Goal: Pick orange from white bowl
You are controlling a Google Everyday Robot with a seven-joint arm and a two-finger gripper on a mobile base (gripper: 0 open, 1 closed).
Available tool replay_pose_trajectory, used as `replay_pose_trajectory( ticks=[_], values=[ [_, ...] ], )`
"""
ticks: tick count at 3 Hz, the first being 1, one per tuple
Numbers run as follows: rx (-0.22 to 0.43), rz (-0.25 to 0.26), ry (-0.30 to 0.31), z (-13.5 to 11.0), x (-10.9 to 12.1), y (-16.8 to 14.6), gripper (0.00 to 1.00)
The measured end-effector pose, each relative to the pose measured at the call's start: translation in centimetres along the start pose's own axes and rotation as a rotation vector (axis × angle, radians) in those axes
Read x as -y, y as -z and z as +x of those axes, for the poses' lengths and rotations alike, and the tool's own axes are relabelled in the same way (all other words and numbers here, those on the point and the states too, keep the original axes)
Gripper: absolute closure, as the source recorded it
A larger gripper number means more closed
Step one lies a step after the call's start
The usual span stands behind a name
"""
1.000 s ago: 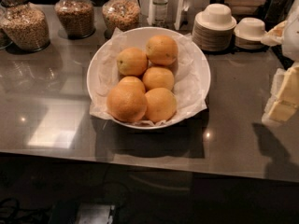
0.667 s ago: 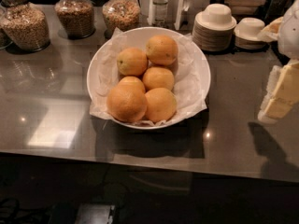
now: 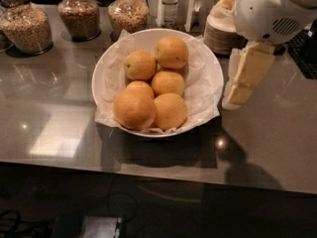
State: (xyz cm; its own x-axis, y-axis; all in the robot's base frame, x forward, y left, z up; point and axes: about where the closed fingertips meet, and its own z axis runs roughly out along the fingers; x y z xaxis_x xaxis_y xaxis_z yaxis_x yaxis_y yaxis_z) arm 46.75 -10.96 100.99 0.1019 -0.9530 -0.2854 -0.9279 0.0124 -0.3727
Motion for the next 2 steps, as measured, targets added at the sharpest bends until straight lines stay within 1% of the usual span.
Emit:
replay_pose_trajectory(
  ticks=[1,2],
  values=[
    [0.057,0.009,0.074,-4.4,1.8,-1.7,0.0],
    [0.06,0.019,0.091,-6.9,4.2,-4.3,0.0]
  ],
)
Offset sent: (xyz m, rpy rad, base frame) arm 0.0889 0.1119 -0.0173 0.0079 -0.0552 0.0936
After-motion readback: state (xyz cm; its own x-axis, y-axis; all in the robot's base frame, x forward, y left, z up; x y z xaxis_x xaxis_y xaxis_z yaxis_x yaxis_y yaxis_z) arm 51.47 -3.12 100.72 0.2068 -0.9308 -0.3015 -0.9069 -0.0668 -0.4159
